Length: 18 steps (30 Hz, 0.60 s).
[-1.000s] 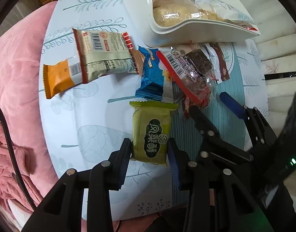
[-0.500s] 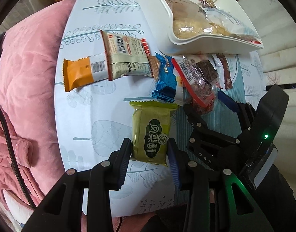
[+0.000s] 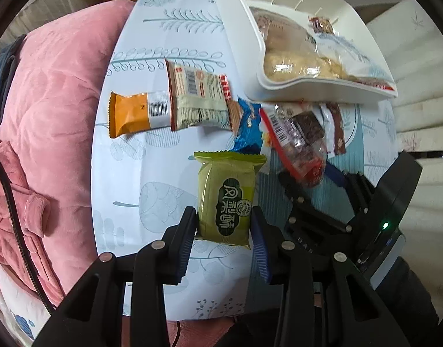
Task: Organize snacks
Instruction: 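Grasp the green square pastry packet with left tool while right tool grasps the red-labelled clear bag, then carry both packets over the tray and open both tools to release them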
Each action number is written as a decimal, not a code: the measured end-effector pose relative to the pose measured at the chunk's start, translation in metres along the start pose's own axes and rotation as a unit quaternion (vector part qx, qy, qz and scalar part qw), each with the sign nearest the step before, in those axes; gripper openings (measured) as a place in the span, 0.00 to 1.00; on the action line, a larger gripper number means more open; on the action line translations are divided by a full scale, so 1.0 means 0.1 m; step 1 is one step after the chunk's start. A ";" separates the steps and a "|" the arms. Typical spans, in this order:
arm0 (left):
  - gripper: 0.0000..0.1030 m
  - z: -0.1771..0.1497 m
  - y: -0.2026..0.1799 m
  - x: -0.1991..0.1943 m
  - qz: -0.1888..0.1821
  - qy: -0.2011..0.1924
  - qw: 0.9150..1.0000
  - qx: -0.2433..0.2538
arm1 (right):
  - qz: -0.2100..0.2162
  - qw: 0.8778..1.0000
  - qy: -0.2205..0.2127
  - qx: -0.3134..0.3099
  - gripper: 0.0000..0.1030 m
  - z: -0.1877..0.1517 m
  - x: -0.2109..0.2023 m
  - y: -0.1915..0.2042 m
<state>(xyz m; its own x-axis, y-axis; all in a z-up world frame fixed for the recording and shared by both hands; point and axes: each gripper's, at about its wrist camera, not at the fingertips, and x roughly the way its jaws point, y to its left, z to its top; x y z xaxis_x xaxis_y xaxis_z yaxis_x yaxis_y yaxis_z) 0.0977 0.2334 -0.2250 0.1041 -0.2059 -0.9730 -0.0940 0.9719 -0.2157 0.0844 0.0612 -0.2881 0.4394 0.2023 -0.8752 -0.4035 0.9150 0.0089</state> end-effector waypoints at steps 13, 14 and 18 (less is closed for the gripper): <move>0.35 0.10 -0.35 -0.27 -0.003 -0.030 0.999 -0.020 | 0.044 0.998 0.022 -0.026 0.57 -0.18 -0.36 -0.23; 0.35 0.12 -0.39 -0.30 -0.006 -0.031 0.999 -0.020 | 0.051 0.998 0.022 -0.027 0.57 -0.18 -0.41 -0.26; 0.35 0.21 -0.53 -0.39 -0.017 -0.039 0.999 -0.012 | 0.060 0.998 0.005 -0.033 0.57 -0.18 -0.65 -0.39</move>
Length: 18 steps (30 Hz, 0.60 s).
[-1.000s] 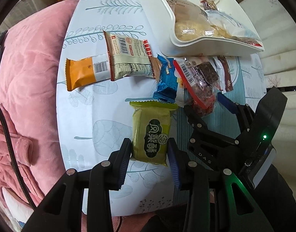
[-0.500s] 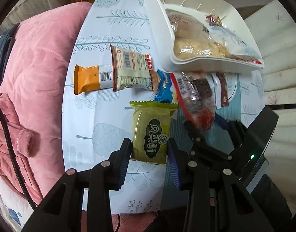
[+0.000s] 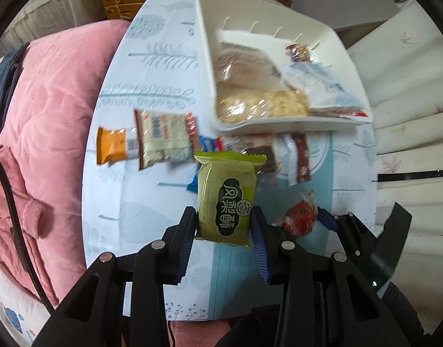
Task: Organize snacks
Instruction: 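Carry both packets over the tray and open both tools to release them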
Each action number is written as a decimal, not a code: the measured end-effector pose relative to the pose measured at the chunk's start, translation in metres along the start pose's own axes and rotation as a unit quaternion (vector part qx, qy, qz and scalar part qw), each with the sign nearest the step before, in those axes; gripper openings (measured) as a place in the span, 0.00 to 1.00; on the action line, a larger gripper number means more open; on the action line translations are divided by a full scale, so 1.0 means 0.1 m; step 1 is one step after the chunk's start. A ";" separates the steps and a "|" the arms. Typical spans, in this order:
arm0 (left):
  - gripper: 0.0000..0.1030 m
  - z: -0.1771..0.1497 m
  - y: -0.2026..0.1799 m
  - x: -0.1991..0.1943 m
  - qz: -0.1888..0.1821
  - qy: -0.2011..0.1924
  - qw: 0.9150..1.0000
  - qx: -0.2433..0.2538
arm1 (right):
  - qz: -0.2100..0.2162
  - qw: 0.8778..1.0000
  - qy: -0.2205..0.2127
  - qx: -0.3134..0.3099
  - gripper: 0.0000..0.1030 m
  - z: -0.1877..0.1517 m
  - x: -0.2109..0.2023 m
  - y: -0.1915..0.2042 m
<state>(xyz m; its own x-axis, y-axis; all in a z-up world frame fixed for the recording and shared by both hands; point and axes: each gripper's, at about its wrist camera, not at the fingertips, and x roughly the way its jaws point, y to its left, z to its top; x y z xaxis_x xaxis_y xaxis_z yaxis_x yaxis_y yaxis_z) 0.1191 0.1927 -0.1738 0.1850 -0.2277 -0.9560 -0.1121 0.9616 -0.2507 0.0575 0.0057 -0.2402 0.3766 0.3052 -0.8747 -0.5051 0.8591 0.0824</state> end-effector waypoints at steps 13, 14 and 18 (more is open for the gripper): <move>0.35 0.52 -0.56 -0.34 -0.023 -0.028 0.997 0.068 | -0.001 0.997 -0.070 -0.022 0.58 0.51 -0.69 -0.35; 0.35 0.58 -0.61 -0.36 -0.023 -0.031 0.997 0.072 | -0.001 0.997 -0.073 -0.023 0.58 0.56 -0.70 -0.36; 0.36 0.78 -0.72 -0.42 -0.018 -0.046 0.995 0.081 | 0.001 0.995 -0.092 -0.031 0.58 0.76 -0.80 -0.44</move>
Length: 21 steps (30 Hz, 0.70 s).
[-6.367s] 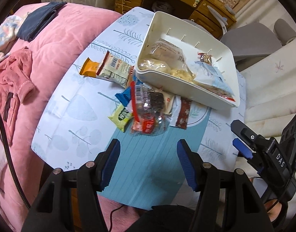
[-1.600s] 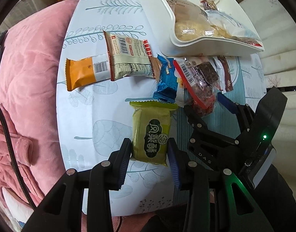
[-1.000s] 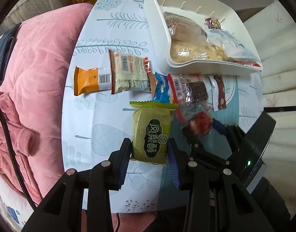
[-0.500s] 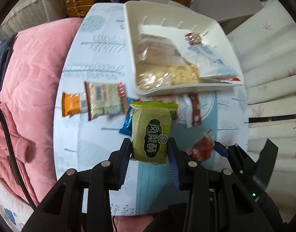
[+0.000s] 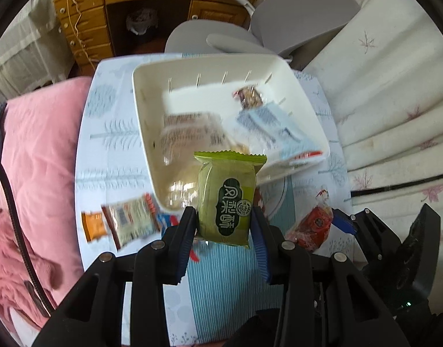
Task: Organize snacks
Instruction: 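Carry both packets over the tray and open both tools to release them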
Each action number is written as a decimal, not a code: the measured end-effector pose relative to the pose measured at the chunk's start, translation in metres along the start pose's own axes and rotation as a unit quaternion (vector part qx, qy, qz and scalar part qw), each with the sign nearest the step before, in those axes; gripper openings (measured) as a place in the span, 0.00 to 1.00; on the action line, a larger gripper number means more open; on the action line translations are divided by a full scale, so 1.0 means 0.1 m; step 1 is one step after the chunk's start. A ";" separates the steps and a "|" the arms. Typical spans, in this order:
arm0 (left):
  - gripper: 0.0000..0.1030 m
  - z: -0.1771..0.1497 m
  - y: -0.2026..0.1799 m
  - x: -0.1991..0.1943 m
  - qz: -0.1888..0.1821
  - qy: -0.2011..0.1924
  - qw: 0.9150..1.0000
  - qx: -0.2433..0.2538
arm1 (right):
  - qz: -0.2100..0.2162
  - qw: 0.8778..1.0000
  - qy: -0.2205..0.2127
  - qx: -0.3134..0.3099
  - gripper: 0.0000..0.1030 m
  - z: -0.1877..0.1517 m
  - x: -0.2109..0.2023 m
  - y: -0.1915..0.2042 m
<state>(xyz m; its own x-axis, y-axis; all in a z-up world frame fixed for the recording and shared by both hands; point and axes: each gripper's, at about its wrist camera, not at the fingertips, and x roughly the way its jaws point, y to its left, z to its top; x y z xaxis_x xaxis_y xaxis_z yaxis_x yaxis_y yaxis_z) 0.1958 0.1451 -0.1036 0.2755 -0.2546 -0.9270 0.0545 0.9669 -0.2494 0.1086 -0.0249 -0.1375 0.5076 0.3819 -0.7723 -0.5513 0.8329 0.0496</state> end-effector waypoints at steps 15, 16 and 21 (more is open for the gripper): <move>0.36 0.50 0.20 0.31 0.015 0.009 0.999 -0.043 | -0.001 0.999 -0.037 0.027 0.59 0.38 0.26 -0.17; 0.36 0.51 0.21 0.34 0.016 0.011 0.999 -0.046 | -0.003 0.999 -0.040 0.030 0.59 0.39 0.29 -0.17; 0.40 0.55 0.25 0.41 0.014 0.008 0.999 -0.046 | -0.003 0.998 -0.044 0.037 0.61 0.42 0.44 -0.15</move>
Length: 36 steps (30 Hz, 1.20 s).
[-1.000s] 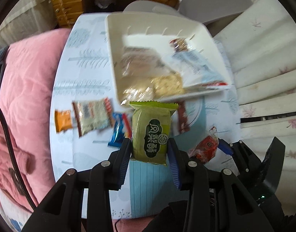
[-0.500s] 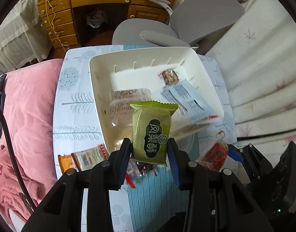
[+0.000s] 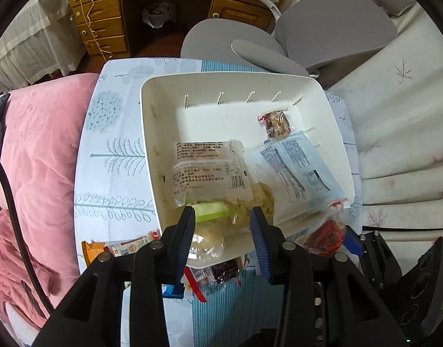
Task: Organize snacks
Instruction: 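Carry both packets over the tray and open both tools to release them, then withdraw both open tools from the tray toward the remaining snacks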
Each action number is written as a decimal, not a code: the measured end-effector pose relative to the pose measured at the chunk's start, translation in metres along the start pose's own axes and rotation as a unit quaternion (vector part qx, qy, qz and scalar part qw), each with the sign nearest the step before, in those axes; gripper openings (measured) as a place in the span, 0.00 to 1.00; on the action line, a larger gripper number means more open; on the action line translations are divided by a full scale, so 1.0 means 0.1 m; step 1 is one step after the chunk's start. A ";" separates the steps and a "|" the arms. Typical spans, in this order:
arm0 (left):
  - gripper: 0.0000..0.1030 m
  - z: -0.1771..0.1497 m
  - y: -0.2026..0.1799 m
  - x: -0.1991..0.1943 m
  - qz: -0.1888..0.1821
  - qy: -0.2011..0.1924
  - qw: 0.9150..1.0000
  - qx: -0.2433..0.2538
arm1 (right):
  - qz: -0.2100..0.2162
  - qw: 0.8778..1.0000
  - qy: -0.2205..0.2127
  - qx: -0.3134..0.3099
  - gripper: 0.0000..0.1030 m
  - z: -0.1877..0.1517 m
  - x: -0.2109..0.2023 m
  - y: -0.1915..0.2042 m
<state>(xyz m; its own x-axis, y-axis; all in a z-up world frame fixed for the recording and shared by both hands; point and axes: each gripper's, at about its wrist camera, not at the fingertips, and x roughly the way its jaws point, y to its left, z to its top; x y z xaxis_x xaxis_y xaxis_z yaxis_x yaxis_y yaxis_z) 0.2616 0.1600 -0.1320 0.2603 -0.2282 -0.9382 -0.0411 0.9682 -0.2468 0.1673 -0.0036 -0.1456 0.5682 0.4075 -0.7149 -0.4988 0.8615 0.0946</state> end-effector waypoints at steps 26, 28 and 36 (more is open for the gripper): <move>0.53 -0.68 0.53 -0.55 -0.015 -0.037 0.999 -0.017 | -0.024 0.995 0.015 0.094 0.72 -0.17 -0.13 0.19; 0.53 -0.76 0.58 -0.60 -0.017 -0.040 0.999 -0.014 | -0.030 0.993 0.016 0.109 0.72 -0.23 -0.19 0.24; 0.53 -1.09 0.80 -0.73 -0.016 -0.049 0.999 0.010 | -0.036 0.982 0.031 0.180 0.72 -0.47 -0.32 0.39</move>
<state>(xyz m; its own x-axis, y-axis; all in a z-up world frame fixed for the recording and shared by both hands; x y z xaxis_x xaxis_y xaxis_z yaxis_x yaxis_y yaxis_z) 0.1339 0.2426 -0.1100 0.3540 -0.2491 -0.9015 -0.0124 0.9625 -0.2708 0.0991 0.0026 -0.1515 0.5477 0.3316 -0.7681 -0.1877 0.9434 0.2735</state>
